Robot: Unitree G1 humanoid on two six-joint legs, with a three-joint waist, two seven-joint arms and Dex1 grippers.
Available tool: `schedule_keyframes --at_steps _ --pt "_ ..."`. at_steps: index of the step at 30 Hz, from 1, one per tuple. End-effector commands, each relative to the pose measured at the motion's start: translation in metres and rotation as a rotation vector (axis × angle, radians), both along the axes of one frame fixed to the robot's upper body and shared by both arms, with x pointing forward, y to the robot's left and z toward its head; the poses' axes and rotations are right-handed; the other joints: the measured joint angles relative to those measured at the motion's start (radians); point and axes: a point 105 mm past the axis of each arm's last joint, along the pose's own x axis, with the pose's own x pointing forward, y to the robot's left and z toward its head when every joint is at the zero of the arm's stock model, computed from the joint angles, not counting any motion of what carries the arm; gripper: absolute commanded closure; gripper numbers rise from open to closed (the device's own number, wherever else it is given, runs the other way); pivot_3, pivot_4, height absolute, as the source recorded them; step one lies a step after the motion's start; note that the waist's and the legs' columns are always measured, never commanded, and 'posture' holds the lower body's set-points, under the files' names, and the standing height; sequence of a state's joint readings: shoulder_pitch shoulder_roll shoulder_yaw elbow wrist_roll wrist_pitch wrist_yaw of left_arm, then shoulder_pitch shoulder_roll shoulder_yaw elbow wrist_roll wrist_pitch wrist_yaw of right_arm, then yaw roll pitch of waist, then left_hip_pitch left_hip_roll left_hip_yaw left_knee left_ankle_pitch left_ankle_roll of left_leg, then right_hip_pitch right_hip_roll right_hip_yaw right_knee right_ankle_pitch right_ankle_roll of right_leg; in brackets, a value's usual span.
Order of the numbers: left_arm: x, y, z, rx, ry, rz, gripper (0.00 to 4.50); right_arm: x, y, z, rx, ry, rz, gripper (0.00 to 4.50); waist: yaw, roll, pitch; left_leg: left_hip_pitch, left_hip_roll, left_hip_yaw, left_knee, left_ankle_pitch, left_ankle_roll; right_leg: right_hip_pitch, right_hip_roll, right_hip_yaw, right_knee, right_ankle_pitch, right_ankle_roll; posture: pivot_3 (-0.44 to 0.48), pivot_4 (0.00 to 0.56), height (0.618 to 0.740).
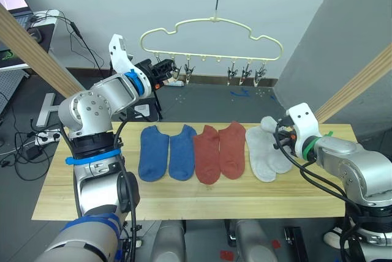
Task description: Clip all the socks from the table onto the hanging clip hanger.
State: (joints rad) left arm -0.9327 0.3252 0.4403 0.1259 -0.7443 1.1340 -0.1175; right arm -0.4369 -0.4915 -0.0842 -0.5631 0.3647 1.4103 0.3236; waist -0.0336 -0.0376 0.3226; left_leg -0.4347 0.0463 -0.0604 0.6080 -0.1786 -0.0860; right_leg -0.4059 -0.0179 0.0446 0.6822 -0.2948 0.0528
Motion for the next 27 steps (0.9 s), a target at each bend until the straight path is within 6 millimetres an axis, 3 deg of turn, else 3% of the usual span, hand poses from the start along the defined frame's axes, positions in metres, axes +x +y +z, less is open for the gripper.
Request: schedule_keyframes --at_steps 1,7,15,27 --pt "0.000 0.008 0.002 -0.042 0.015 0.015 4.24 -0.003 0.023 0.027 0.059 -0.079 0.073 4.47 0.001 0.000 0.000 0.000 0.000 0.000 0.000 0.000 0.000 0.000 0.000 0.000 0.000 0.000 0.000 0.033 0.310 0.740" --pt "0.000 0.008 0.000 -0.100 0.061 -0.006 4.24 -0.006 0.080 0.049 0.166 -0.123 0.237 4.47 0.000 0.000 0.000 0.000 0.000 0.000 0.000 0.000 0.000 0.000 0.000 0.000 0.000 0.000 -0.001 0.034 0.307 0.740" --pt "0.000 0.009 -0.001 -0.179 0.114 -0.022 4.24 0.000 0.136 0.052 0.248 -0.127 0.343 4.47 0.000 0.000 0.000 0.000 0.000 0.000 -0.001 0.000 0.000 -0.001 0.000 -0.001 0.000 0.001 -0.001 0.033 0.307 0.740" --pt "0.000 0.011 -0.002 -0.192 0.135 -0.011 4.24 0.015 0.177 0.070 0.289 -0.181 0.454 4.47 0.000 0.000 0.000 0.000 0.001 0.000 -0.001 0.000 0.000 -0.001 0.000 -0.001 0.001 0.001 -0.001 0.059 0.302 0.740"
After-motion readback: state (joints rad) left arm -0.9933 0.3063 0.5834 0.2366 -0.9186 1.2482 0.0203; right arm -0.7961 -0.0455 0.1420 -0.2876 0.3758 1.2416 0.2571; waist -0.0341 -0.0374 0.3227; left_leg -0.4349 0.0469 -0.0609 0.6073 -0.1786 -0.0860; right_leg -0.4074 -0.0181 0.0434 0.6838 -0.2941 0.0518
